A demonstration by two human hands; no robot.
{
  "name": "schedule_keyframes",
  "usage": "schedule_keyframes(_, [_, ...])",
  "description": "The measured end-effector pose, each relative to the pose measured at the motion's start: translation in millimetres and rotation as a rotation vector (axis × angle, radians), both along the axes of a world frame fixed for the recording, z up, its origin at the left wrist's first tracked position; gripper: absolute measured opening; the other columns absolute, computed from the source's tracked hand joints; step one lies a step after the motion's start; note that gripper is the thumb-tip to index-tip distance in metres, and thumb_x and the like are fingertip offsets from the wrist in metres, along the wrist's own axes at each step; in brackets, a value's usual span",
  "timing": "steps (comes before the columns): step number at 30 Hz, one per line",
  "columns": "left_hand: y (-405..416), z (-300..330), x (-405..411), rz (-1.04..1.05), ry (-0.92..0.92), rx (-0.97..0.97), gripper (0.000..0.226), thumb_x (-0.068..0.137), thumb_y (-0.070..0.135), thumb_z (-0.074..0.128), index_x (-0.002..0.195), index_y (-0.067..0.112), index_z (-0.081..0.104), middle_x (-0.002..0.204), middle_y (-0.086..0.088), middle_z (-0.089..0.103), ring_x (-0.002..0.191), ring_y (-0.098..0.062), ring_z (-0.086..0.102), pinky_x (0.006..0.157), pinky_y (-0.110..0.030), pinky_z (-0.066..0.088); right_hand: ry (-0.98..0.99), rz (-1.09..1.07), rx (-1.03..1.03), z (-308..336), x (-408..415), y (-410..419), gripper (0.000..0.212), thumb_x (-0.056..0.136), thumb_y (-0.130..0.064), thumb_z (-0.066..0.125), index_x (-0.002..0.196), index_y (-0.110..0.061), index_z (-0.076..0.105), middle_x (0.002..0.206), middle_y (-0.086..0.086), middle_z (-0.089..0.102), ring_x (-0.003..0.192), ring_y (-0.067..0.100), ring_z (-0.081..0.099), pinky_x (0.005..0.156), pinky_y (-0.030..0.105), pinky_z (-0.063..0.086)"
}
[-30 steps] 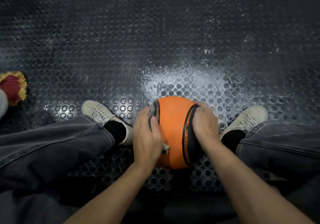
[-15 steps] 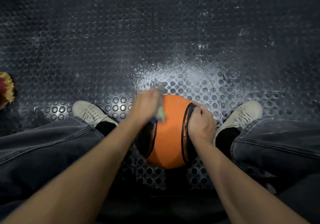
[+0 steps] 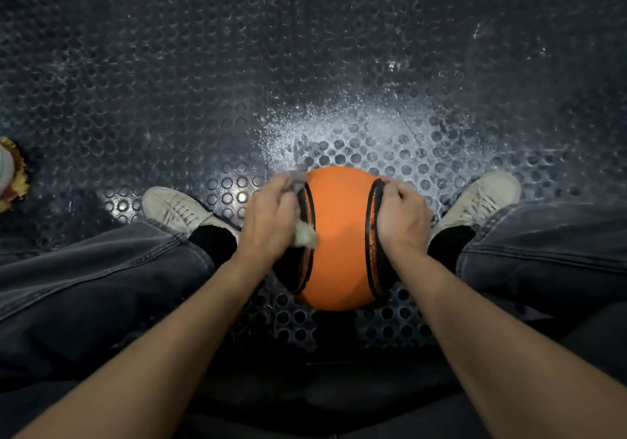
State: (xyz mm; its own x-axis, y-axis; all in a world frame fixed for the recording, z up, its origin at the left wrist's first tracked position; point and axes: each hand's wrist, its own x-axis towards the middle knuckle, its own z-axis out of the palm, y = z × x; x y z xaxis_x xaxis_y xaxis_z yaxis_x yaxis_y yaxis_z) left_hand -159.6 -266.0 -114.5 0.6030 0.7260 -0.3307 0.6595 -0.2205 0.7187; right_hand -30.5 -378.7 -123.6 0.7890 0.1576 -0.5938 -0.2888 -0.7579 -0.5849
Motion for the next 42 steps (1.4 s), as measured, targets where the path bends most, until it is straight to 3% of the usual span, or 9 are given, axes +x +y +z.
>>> schedule_keyframes(3, [-28.8,8.1,-7.8,-0.227,-0.201,0.203,0.043,0.096,0.023,0.044,0.138,0.016,0.049,0.141,0.005,0.048,0.131,-0.008,0.043,0.111,-0.028,0.031,0.007,0.042,0.055,-1.1,3.5,-3.2,0.039,0.101,-0.030,0.038,0.127,-0.033,0.067,0.130,-0.005,0.065,0.115,0.017,0.056,0.099,0.029,0.039])
schedule_keyframes(7, [11.7,-19.3,-3.7,0.239,-0.107,-0.225,0.025,0.095,0.034,0.052,0.101,0.017,0.069,0.085,-0.007,0.069,0.073,-0.014,0.061,0.069,-0.030,0.048,-0.037,0.040,0.052,-1.1,1.8,-3.7,0.038,0.102,-0.029,0.038,0.127,-0.031,0.066,0.123,-0.007,0.066,0.112,0.016,0.057,0.094,0.026,0.039])
schedule_keyframes(9, [32.3,-24.3,-4.7,0.448,0.030,-0.419,0.030,0.082,0.045,0.056,0.090,0.020,0.071,0.083,-0.007,0.070,0.078,-0.023,0.065,0.077,-0.037,0.051,-0.026,0.045,0.025,1.2,-2.3,2.7,0.035,0.102,-0.031,0.039,0.124,-0.034,0.066,0.110,-0.009,0.066,0.094,0.014,0.056,0.088,0.024,0.043])
schedule_keyframes(16, [-42.4,6.0,-24.9,-0.376,-0.235,0.256,0.047,0.098,0.026,0.040,0.145,0.018,0.039,0.150,0.002,0.039,0.143,-0.009,0.024,0.119,-0.034,0.019,-0.021,0.046,0.044,-1.5,4.0,1.2,0.038,0.098,-0.033,0.040,0.121,-0.033,0.070,0.122,-0.003,0.068,0.112,0.023,0.058,0.100,0.038,0.044])
schedule_keyframes(22, [11.8,-5.1,6.9,0.220,-0.003,-0.111,0.026,0.100,0.028,0.043,0.112,0.020,0.064,0.089,-0.003,0.066,0.081,-0.014,0.060,0.081,-0.036,0.051,-0.022,0.016,0.003,-3.3,-0.6,15.1,0.029,0.099,-0.032,0.039,0.083,-0.035,0.064,0.076,-0.010,0.054,0.082,0.022,0.054,0.090,0.037,0.044])
schedule_keyframes(27, [-33.9,6.1,-23.8,-0.528,-0.252,0.285,0.043,0.096,0.020,0.041,0.138,0.015,0.049,0.143,-0.003,0.049,0.141,-0.017,0.032,0.118,-0.040,0.021,-0.027,0.007,0.016,-6.7,5.2,12.2,0.031,0.101,-0.032,0.039,0.095,-0.031,0.070,0.083,-0.005,0.054,0.082,0.019,0.044,0.077,0.030,0.031])
schedule_keyframes(33, [38.7,-7.7,35.9,0.072,0.220,-0.126,0.033,0.099,0.029,0.045,0.104,0.007,0.069,0.083,-0.003,0.063,0.066,-0.011,0.056,0.059,-0.020,0.042,-0.141,0.127,0.031,-10.2,-1.5,11.2,0.035,0.099,-0.029,0.039,0.115,-0.030,0.070,0.097,-0.005,0.060,0.091,0.018,0.053,0.076,0.030,0.036])
schedule_keyframes(39, [53.9,-49.5,-14.6,0.437,0.282,-0.652,0.022,0.089,0.020,0.052,0.089,0.002,0.064,0.099,-0.026,0.060,0.073,-0.030,0.061,0.072,-0.040,0.049,0.124,-0.165,0.138,-22.2,4.0,-14.5,0.023,0.091,-0.037,0.053,0.091,-0.023,0.071,0.103,-0.006,0.068,0.098,0.018,0.061,0.086,0.035,0.046])
schedule_keyframes(42, [19.8,-51.4,-32.5,0.677,0.110,-0.901,0.027,0.081,0.025,0.057,0.094,0.004,0.069,0.098,-0.023,0.063,0.082,-0.033,0.062,0.085,-0.044,0.051,0.521,-0.263,0.063,-42.4,13.2,-27.9,0.059,0.069,-0.059,0.056,0.104,-0.014,0.071,0.104,0.010,0.071,0.091,0.032,0.068,0.085,0.041,0.055])
